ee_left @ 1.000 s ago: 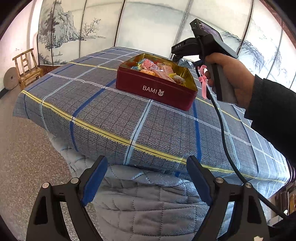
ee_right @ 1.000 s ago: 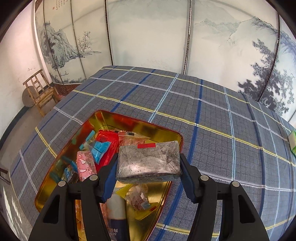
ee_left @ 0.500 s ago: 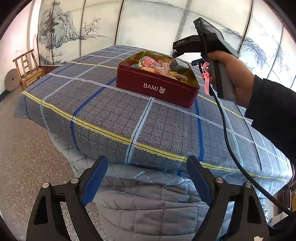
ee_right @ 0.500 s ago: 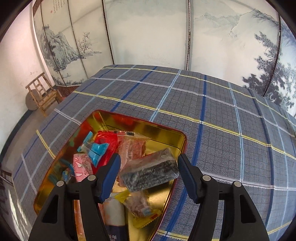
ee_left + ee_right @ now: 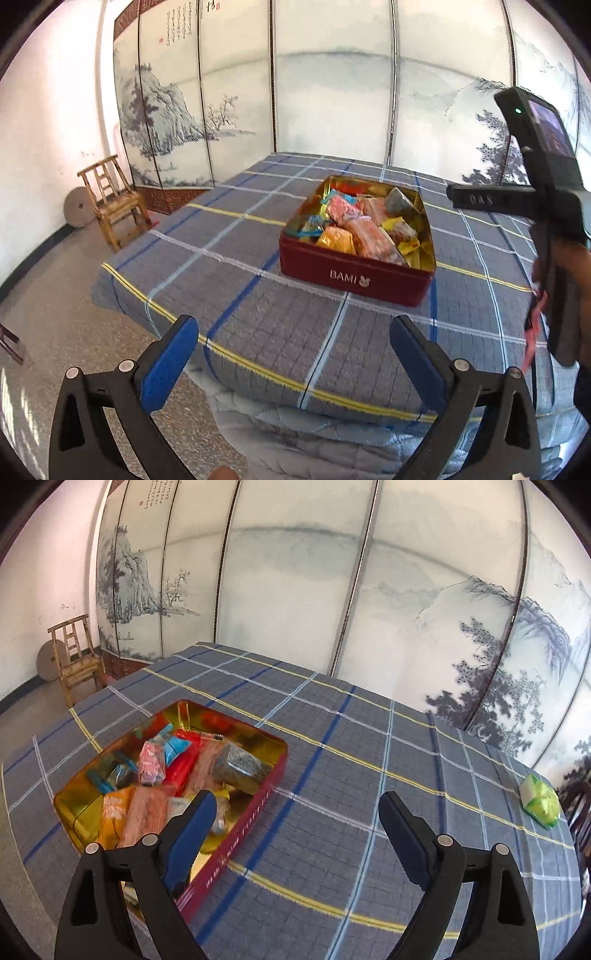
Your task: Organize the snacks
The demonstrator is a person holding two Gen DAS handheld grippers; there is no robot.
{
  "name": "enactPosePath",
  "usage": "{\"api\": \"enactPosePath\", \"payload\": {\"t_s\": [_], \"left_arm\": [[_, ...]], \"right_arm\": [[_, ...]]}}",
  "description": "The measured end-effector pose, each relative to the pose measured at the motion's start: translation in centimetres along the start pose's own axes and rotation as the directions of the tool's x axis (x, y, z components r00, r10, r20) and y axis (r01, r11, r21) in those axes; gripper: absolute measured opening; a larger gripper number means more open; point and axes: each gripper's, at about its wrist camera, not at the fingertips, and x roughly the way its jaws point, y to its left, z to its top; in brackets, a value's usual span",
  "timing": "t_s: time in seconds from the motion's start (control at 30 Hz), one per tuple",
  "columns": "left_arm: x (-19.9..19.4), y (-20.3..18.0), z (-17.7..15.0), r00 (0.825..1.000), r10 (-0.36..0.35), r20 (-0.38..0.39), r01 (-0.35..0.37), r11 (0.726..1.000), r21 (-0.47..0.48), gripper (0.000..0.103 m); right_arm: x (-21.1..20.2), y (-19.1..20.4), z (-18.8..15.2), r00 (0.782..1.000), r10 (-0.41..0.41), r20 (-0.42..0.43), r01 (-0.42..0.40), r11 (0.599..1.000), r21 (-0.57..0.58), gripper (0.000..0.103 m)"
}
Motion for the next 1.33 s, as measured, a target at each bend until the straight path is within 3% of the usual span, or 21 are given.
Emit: {"api": "enactPosePath", "payload": {"t_s": [0.2,0.43,0.97,1.33], "left_arm": [[-0.6,-2.4,2.2,0.997,0.053,0.058,-0.056,0.997,0.055,0.103],[-2.2,-4.5,3.3,0.996,0.036,0.078,-0.040,0.998,0.057,0.103],[-3.4,-6.9,3.7,0.996,0.013,0.084,-0.020,0.997,0.075,0.103],[-3.9,-6.6,3.4,0.996,0.016,0.082,-0.020,0.999,0.050,0.103]], "right_arm": [[-5.9,0.1,-3.5,0.999,0.018,0.032,-0.019,1.000,0.016,0.095],[-10.2,-1.5,-5.6,0.997,0.001,0.077,-0.006,0.998,0.055,0.097],[-13.2,-5.4,-6.4,0.993,-0.013,0.115,0.000,0.993,0.117,0.098],[-14.5,-5.2,-6.7,0.991,-0.029,0.127,0.015,0.994,0.110,0.098]]}}
